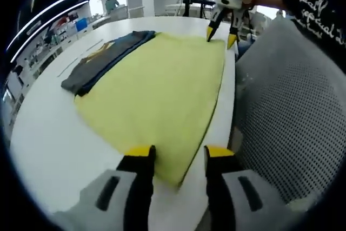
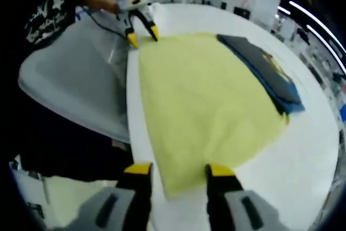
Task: Fold the garment on the visible template until the final outline fits inside the template.
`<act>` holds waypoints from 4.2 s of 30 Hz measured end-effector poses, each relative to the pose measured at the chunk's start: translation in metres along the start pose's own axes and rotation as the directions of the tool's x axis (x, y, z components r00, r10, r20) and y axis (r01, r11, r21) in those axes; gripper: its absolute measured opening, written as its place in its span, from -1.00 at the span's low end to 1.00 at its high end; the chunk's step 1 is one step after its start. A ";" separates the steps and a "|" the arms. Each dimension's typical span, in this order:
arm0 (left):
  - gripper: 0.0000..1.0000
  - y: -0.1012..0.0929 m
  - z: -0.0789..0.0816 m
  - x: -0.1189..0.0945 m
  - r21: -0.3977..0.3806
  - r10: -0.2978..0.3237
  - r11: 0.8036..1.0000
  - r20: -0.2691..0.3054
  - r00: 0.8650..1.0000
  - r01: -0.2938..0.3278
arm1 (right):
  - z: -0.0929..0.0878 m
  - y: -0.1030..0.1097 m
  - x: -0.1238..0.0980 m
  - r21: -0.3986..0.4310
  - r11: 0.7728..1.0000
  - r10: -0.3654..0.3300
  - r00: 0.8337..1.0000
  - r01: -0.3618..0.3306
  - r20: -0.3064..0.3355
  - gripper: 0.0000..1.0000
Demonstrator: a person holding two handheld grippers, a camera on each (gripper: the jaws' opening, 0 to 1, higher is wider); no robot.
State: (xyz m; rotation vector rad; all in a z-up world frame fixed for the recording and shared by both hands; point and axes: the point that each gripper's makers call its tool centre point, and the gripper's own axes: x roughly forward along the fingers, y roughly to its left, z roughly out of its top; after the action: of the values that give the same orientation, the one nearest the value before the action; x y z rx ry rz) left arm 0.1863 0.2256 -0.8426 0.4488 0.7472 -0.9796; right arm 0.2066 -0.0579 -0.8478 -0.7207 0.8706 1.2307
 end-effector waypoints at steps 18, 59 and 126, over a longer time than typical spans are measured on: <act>-0.92 0.006 0.001 0.001 0.011 0.064 0.998 -0.005 0.998 -0.064 | 0.002 -0.013 0.002 0.033 0.998 -0.059 0.998 0.058 0.018 -0.89; -0.97 -0.037 0.003 -0.027 -0.087 0.098 0.991 -0.061 0.993 -0.103 | -0.014 0.020 -0.017 0.185 0.979 -0.097 0.995 0.088 0.039 -1.00; -0.97 0.087 0.140 -0.088 0.004 0.226 0.974 0.079 0.971 -0.227 | 0.075 -0.100 -0.109 0.019 0.937 -0.350 0.935 0.350 0.059 -1.00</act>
State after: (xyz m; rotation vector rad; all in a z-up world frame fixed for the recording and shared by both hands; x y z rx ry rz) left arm 0.2819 0.2289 -0.6826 0.4927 0.6042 -0.7832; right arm 0.3054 -0.0664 -0.7154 -0.7893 0.6610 0.9243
